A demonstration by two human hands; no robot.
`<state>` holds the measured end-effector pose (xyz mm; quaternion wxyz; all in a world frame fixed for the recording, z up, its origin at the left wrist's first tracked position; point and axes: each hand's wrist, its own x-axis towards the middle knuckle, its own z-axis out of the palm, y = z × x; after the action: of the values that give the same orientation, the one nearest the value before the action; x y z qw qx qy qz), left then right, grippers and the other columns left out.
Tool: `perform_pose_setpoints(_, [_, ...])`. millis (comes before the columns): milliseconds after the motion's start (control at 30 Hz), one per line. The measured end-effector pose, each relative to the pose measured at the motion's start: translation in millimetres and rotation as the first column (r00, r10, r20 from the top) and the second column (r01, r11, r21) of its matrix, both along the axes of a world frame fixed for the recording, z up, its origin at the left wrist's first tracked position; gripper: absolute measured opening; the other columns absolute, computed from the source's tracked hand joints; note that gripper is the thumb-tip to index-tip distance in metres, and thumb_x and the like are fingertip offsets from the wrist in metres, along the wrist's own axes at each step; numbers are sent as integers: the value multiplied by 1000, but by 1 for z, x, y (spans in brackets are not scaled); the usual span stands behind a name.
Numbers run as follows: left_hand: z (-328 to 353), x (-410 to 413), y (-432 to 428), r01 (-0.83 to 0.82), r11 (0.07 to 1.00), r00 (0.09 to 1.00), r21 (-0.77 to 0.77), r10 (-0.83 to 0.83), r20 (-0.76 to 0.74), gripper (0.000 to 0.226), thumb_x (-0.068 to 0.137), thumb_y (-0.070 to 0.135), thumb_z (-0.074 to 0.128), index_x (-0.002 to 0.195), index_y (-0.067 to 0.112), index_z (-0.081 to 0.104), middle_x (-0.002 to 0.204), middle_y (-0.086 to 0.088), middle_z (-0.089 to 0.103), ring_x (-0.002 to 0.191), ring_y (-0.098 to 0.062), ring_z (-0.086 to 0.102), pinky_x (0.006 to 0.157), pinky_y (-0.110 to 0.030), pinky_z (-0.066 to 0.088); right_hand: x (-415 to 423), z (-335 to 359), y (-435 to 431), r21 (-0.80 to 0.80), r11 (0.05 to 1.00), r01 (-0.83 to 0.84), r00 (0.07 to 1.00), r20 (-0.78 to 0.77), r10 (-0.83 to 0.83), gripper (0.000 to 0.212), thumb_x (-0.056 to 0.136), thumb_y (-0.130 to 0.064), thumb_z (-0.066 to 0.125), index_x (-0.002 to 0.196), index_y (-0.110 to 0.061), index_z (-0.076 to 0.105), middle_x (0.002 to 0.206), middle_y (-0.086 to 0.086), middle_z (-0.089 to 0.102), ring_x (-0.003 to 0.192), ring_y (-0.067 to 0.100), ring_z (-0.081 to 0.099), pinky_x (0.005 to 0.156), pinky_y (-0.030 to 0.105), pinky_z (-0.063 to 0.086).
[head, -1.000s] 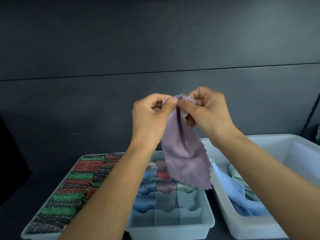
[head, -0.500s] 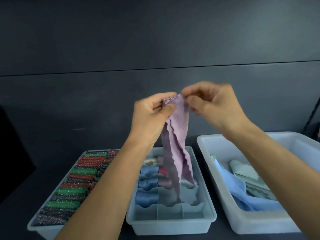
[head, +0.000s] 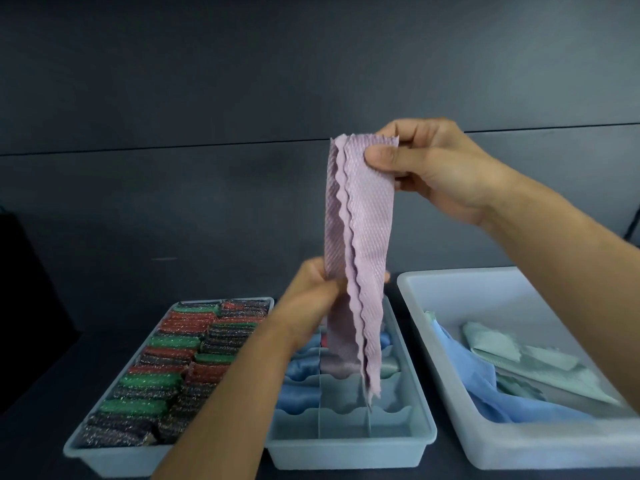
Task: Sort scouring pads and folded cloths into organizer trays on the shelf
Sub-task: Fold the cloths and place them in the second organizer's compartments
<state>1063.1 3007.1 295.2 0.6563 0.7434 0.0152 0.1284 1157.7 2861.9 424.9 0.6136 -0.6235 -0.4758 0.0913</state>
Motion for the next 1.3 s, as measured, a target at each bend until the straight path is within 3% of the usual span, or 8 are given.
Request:
perform_pose_setpoints(167, [-54, 12, 2, 13, 982, 971, 188, 32, -237, 26, 67, 25, 64, 85, 7, 71, 93, -13, 69, 81, -28, 65, 86, -65, 49, 0, 7, 2, 130, 980, 149, 988, 24, -153, 17, 86, -7, 68, 72, -15, 61, 64, -5, 64, 57, 9, 56, 53, 21, 44])
perform_pose_setpoints(267, [-59, 5, 13, 188, 943, 952, 274, -107, -286, 14, 78, 11, 61, 88, 0, 64, 89, -10, 63, 80, -22, 58, 78, -39, 47, -2, 10, -1, 140, 970, 200, 974, 83, -212, 19, 87, -6, 67, 72, -15, 60, 59, -9, 65, 52, 4, 58, 47, 18, 44])
perform_pose_setpoints(433, [-9, 5, 27, 217, 921, 975, -322, -190, 113, 41, 89, 33, 44, 118, 11, 62, 105, 0, 70, 96, -14, 64, 87, -28, 49, -5, 12, 1, 81, 981, 178, 973, 134, -188, 17, 87, -6, 66, 73, -14, 60, 57, -10, 64, 50, 2, 57, 45, 17, 42])
perform_pose_setpoints(667, [14, 18, -5, -105, 994, 993, -12, 106, 55, 20, 88, 32, 69, 88, 12, 72, 81, 4, 76, 74, -9, 70, 64, -18, 50, -2, 8, 3, 60, 979, 193, 966, 163, -201, 14, 87, -8, 68, 75, -13, 60, 57, -11, 62, 51, 2, 55, 48, 18, 43])
perform_pose_setpoints(833, [9, 22, 7, -131, 971, 977, -201, 93, -190, 40, 97, 43, 53, 114, 11, 70, 107, -9, 75, 104, -27, 70, 96, -45, 53, -6, -17, -8, 102, 986, 132, 943, 293, -157, 13, 84, -4, 70, 79, -13, 64, 67, -11, 66, 65, 2, 59, 66, 18, 50])
perform_pose_setpoints(1067, [11, 24, 15, -163, 768, 970, -619, 8, -244, 48, 103, 36, 28, 93, 6, 64, 76, -10, 71, 63, -20, 69, 64, -31, 55, -22, -105, -9, -36, 959, 280, 677, 716, -171, 6, 84, -23, 65, 86, -21, 70, 88, -8, 72, 86, 10, 68, 80, 35, 51])
perform_pose_setpoints(1200, [7, 21, 21, -191, 772, 958, -606, 11, -288, 71, 93, 66, 37, 117, 6, 66, 102, -16, 72, 87, -27, 68, 80, -41, 52, -20, -128, -10, -21, 969, 246, 584, 801, -131, 9, 81, -22, 62, 85, -18, 69, 97, -11, 72, 101, 9, 67, 80, 39, 52])
perform_pose_setpoints(1300, [6, 19, 19, -213, 843, 952, -494, 65, -298, 45, 92, 41, 60, 119, 5, 66, 107, -15, 73, 84, -25, 70, 72, -36, 57, -20, -136, -9, -27, 974, 227, 547, 831, -104, 12, 81, -20, 64, 90, -18, 72, 105, -9, 71, 110, 9, 63, 83, 38, 51])
